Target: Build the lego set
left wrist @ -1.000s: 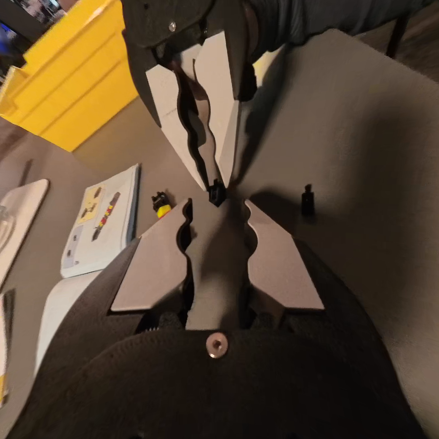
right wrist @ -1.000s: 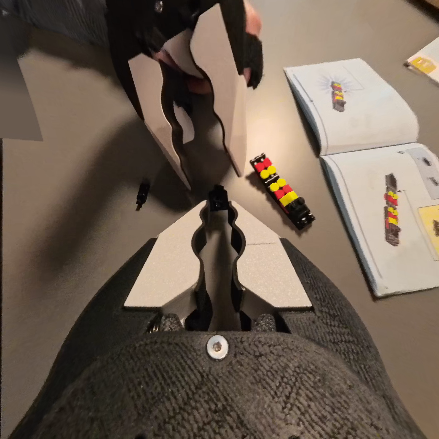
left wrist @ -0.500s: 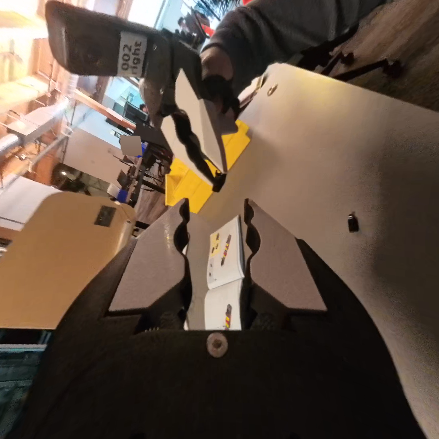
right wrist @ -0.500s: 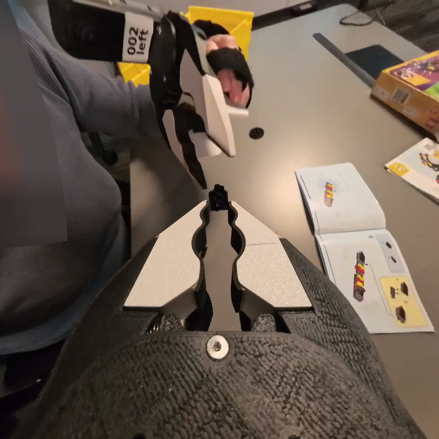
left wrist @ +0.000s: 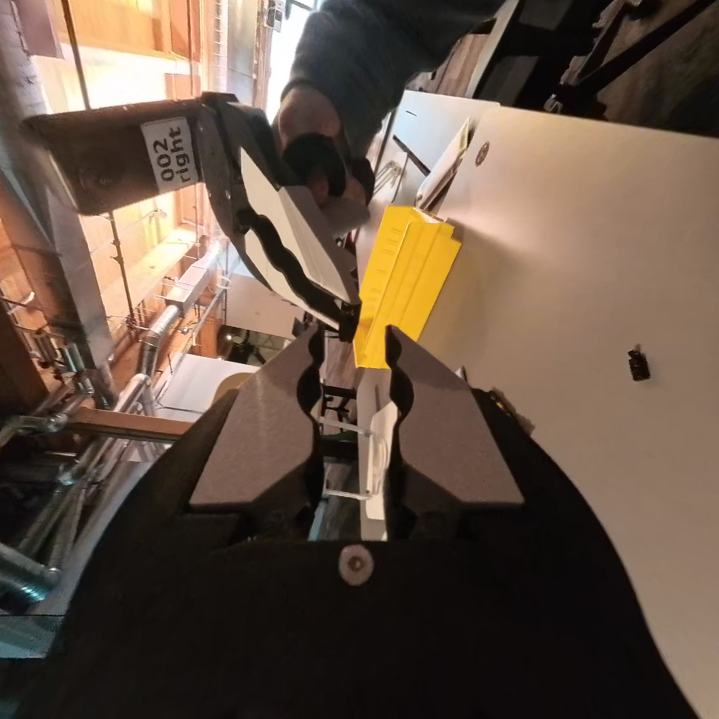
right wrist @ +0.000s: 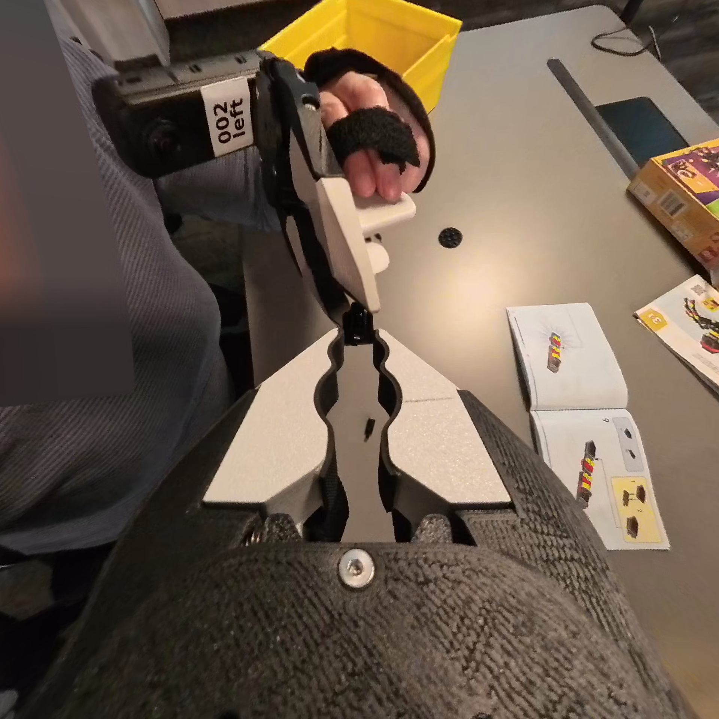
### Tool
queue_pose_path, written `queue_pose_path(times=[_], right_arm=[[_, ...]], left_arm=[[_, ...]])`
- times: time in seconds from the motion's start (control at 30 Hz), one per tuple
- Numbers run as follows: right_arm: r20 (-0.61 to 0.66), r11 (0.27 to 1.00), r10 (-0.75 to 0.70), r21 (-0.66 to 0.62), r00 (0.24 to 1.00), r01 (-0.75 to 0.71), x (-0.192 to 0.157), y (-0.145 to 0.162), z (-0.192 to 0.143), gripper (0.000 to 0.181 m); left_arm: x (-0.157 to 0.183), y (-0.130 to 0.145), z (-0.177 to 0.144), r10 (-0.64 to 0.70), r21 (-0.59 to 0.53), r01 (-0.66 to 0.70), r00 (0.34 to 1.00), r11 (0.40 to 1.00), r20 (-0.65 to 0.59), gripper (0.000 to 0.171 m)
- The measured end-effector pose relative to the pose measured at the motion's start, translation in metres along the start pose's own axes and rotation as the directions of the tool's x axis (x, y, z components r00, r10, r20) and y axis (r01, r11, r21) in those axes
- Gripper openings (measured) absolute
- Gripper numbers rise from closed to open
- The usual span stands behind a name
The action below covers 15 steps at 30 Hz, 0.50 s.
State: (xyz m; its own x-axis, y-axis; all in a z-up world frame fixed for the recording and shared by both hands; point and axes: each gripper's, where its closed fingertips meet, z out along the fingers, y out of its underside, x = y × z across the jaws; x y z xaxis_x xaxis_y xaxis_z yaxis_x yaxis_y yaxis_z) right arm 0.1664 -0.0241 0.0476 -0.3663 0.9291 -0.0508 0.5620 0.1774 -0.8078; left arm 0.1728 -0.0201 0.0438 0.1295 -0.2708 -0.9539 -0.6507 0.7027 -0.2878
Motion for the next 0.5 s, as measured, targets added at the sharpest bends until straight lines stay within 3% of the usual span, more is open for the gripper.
queue_pose_path(times=[0.33, 0.5], right_arm=[[0.026, 1.0, 0.006, 0.003, 1.0, -0.006, -0.009, -0.007, 0.002, 0.013], [0.044, 1.0, 0.019, 0.022, 0.999, -0.02, -0.011, -0.009, 0.002, 0.013]], left_arm=[[-0.005, -0.008, -0.006, 0.084, 0.0, -0.084, 0.995, 0.996, 0.05, 0.008], [-0.007, -0.009, -0.008, 0.115, -0.005, -0.115, 0.991, 0.993, 0.063, 0.007]])
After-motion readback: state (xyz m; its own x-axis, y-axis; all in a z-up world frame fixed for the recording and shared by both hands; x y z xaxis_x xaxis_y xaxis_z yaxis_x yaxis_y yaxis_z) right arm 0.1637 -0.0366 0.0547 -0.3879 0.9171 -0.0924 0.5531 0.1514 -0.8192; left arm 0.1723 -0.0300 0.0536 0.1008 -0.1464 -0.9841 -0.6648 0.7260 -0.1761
